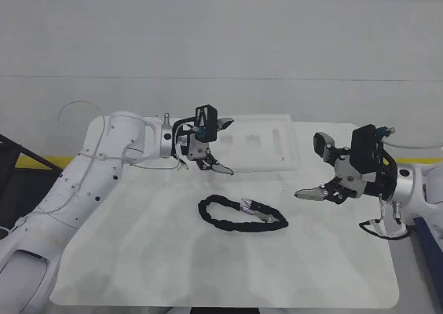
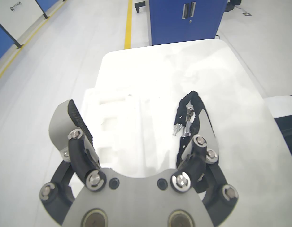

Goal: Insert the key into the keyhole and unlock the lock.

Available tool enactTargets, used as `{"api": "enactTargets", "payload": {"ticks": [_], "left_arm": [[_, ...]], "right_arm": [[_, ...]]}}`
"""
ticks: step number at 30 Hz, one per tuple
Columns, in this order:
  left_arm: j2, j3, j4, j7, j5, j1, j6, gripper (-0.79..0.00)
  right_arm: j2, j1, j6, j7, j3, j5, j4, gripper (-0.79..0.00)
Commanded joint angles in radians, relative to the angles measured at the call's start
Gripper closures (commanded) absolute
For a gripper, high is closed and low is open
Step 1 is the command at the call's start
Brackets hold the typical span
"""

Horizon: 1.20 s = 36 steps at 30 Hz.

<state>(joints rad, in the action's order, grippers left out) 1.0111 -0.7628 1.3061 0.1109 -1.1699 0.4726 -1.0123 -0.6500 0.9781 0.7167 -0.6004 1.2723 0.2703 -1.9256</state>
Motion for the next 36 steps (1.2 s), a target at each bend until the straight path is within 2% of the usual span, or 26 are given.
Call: {"api": "enactTargets", "payload": {"ticks": [1,10,15,22,25,36], "left_arm": [[-0.031,-0.061,0.029,0.068,-0.075,0.028,0.0,-0.785],[-0.141,-0.202,0.088,0.266,-0.217,0.093,0.0,-0.785],[-0.186,-0.209,0.097,0.334,-0.237,0.089,0.0,-0.785],[-0.235,-0.163,0.082,0.378,-0.175,0.077,0.0,-0.785],[-0.248,-0.147,0.077,0.379,-0.153,0.073,0.0,-0.785],[-0.248,-0.147,0.077,0.379,-0.153,0.073,0.0,-0.785]], "right_arm": [[-0.016,-0.063,0.025,0.049,-0.05,0.031,0.048,-0.785],[-0.087,-0.281,0.117,0.184,-0.209,0.164,0.264,-0.785],[-0.106,-0.345,0.16,0.21,-0.232,0.229,0.34,-0.785],[-0.115,-0.373,0.198,0.233,-0.227,0.298,0.406,-0.785],[-0.115,-0.373,0.198,0.237,-0.226,0.302,0.408,-0.785],[-0.115,-0.373,0.198,0.237,-0.226,0.302,0.408,-0.784]]}}
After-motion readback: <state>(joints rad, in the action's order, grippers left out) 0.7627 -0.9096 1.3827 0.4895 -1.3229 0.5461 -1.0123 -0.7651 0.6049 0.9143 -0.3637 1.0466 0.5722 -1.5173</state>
